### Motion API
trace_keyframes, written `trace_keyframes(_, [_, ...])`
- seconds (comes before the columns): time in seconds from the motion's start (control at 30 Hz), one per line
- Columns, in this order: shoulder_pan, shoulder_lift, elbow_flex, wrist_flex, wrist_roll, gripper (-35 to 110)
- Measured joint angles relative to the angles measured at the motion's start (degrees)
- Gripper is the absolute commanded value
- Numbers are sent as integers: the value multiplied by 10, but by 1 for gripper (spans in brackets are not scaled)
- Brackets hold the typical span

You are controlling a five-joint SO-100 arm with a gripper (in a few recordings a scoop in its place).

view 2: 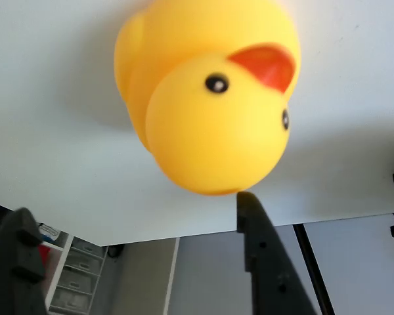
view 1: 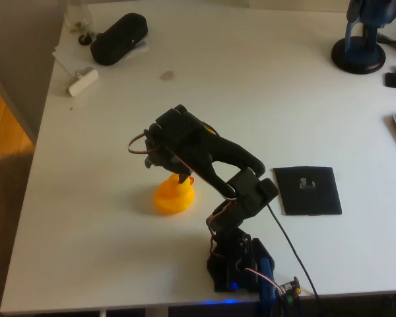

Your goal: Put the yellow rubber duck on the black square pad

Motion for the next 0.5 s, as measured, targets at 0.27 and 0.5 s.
trace_keyframes(0.27, [-5,0,0,0,0,35])
trace_keyframes(0.5, [-5,0,-1,0,0,35])
